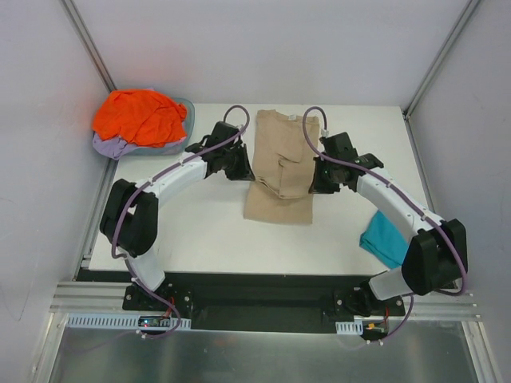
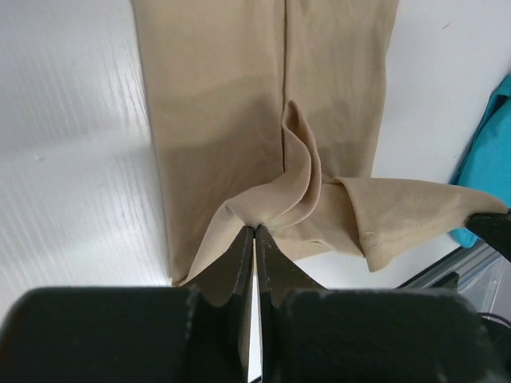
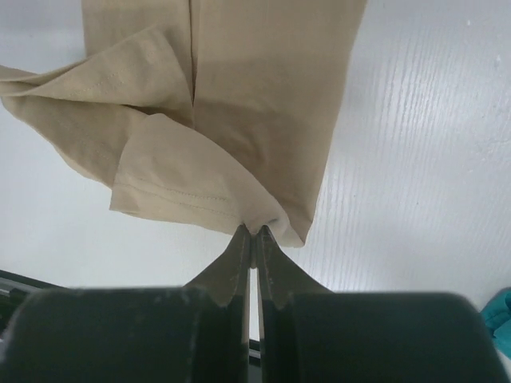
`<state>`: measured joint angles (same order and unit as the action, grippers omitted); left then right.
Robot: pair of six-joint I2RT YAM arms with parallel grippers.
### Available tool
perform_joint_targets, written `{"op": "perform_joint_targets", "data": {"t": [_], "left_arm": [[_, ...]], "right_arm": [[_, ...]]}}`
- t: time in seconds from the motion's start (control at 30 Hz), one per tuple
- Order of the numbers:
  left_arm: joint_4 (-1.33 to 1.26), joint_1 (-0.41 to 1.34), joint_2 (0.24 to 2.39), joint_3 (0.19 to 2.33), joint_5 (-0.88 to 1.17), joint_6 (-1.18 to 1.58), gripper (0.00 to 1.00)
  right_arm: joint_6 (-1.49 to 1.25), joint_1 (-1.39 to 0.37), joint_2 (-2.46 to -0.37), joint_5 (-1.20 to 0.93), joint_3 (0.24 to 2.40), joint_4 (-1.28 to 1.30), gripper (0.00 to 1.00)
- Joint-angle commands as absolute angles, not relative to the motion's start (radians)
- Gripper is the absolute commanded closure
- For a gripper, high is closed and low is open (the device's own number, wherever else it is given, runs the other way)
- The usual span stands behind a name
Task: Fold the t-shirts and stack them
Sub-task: Fold the folded rectangular tshirt in 1/3 of the way
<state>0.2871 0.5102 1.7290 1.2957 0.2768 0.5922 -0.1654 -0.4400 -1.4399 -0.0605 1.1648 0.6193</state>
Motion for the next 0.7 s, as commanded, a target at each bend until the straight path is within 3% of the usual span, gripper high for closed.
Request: {"op": "perform_joint_targets", "data": {"t": [0.0,0.67], "left_arm": [[0.282,0.473,1.795,1.393,0.334,0.551,1.0],[0.281,0.419,2.034,1.597,0.449,0.54,1.0]], "right_arm": [[-0.132,-0.385,-1.502,-0.132,1.242,0.581,0.99],[-0.156,-0.304,-1.776,-0.106,1.416,0.56,0.99]]}}
